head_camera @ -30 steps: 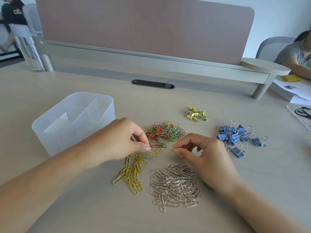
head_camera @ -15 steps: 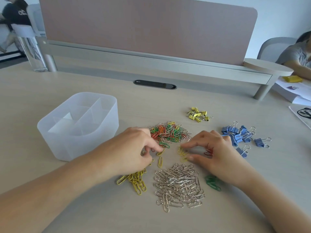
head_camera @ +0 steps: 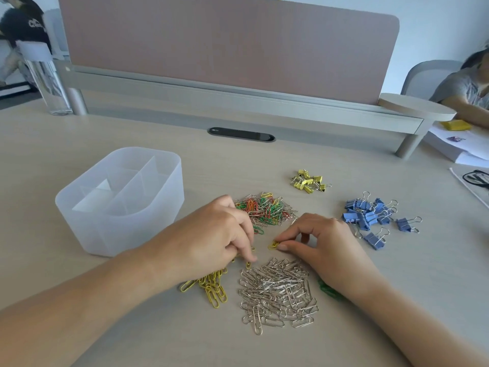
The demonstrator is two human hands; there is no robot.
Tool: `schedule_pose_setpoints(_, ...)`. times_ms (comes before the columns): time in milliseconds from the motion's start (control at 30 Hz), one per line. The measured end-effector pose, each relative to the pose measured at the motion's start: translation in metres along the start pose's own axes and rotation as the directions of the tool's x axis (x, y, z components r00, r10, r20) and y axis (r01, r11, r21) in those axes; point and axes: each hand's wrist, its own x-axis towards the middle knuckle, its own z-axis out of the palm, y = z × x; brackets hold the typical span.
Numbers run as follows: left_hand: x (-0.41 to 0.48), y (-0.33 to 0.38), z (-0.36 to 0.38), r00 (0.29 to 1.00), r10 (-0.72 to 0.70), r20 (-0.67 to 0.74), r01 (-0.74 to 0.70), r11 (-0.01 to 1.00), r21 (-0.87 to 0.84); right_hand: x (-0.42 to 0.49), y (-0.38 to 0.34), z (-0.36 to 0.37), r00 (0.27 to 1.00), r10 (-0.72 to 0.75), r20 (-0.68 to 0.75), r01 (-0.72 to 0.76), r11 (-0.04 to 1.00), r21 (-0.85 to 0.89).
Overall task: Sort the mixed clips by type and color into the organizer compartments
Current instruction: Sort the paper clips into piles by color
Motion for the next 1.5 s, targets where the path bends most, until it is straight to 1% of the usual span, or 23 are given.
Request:
schedule_pose_setpoints(100, 0.001, -0.003, 0.001, 1.0, 0.003, -0.004, -0.003, 1.0, 0.009, -0.001, 0.0, 0.001, 1.0, 0.022, -0.014, -0.022, 1.0, 0.004)
schedule_pose_setpoints(233, 0.0, -0.006, -0.001, 0.998, -0.056, -0.04, 0.056, 0.998, 0.01, -0.001, 0.001, 0.003, 1.0, 0.013, -0.022, -0.013, 1.0, 0.003)
schedule_pose_setpoints(267, 0.0, -0.006, -0.002, 0.996, -0.075, -0.056, 0.075, 0.997, 0.008, -0.001, 0.0, 0.003, 1.0, -0.001, -0.002, 0.001, 1.0, 0.01)
schedule_pose_setpoints(333, 0.0, -0.006, -0.003, 0.987, -0.117, -0.106, 0.118, 0.993, 0.002, -0.002, -0.002, 0.004, 0.994, -0.066, 0.081, 0.063, 0.997, 0.049)
schedule_pose_setpoints(400, 0.001, -0.005, -0.004, 0.972, -0.17, -0.163, 0.172, 0.985, -0.002, -0.004, -0.005, 0.004, 0.979, -0.129, 0.157, 0.107, 0.985, 0.138)
schedule_pose_setpoints(467, 0.002, -0.006, -0.005, 0.955, -0.21, -0.211, 0.217, 0.976, 0.009, -0.005, -0.006, 0.002, 0.981, -0.134, 0.144, 0.106, 0.977, 0.185)
schedule_pose_setpoints(500, 0.002, -0.006, -0.006, 0.952, -0.21, -0.225, 0.219, 0.976, 0.017, -0.005, -0.004, 0.0, 0.987, -0.122, 0.106, 0.103, 0.981, 0.164)
schedule_pose_setpoints(567, 0.002, -0.008, -0.005, 0.965, -0.154, -0.214, 0.163, 0.986, 0.025, -0.005, -0.001, -0.002, 0.996, -0.083, 0.041, 0.081, 0.995, 0.057)
schedule_pose_setpoints(700, 0.0, -0.004, -0.001, 0.998, 0.035, -0.055, -0.03, 0.997, 0.077, -0.004, -0.001, -0.004, 1.0, -0.012, -0.014, 0.011, 0.998, -0.056)
schedule_pose_setpoints(800, 0.0, -0.006, -0.001, 0.997, 0.076, -0.005, -0.075, 0.993, 0.092, -0.004, -0.001, -0.005, 1.0, -0.015, -0.014, 0.014, 0.995, -0.095)
schedule_pose_setpoints(933, 0.0, -0.011, -0.005, 0.998, 0.027, -0.061, -0.023, 0.997, 0.068, -0.005, -0.003, -0.004, 0.995, -0.092, 0.039, 0.096, 0.987, -0.129)
schedule_pose_setpoints(1000, 0.0, -0.01, -0.005, 0.995, -0.012, -0.099, 0.018, 0.998, 0.055, -0.006, -0.005, -0.002, 0.99, -0.117, 0.083, 0.131, 0.973, -0.191)
schedule_pose_setpoints(1100, 0.001, -0.01, -0.003, 0.978, -0.089, -0.187, 0.095, 0.995, 0.022, -0.007, -0.007, 0.0, 0.981, -0.091, 0.169, 0.143, 0.932, -0.334)
schedule_pose_setpoints(1167, 0.002, -0.011, -0.001, 0.98, -0.092, -0.177, 0.099, 0.995, 0.032, -0.007, -0.007, 0.001, 0.977, -0.051, 0.207, 0.13, 0.91, -0.393)
schedule_pose_setpoints(1233, 0.002, -0.013, 0.001, 0.992, -0.066, -0.11, 0.072, 0.996, 0.053, -0.008, -0.008, 0.001, 0.976, -0.033, 0.216, 0.122, 0.903, -0.413)
schedule_pose_setpoints(1300, 0.0, -0.014, 0.001, 0.994, -0.078, -0.081, 0.082, 0.996, 0.043, -0.008, -0.01, 0.001, 0.973, -0.028, 0.231, 0.128, 0.892, -0.433)
schedule_pose_setpoints(1400, 0.0, -0.015, -0.002, 0.983, -0.115, -0.141, 0.121, 0.992, 0.032, -0.009, -0.012, 0.001, 0.968, -0.035, 0.25, 0.148, 0.881, -0.45)
schedule_pose_setpoints(1467, 0.001, -0.014, -0.002, 0.97, -0.148, -0.191, 0.157, 0.987, 0.031, -0.009, -0.013, 0.0, 0.971, -0.047, 0.234, 0.148, 0.888, -0.436)
schedule_pose_setpoints(1500, 0.001, -0.014, -0.002, 0.966, -0.173, -0.193, 0.181, 0.983, 0.026, -0.008, -0.013, 0.0, 0.974, -0.06, 0.217, 0.149, 0.894, -0.423)
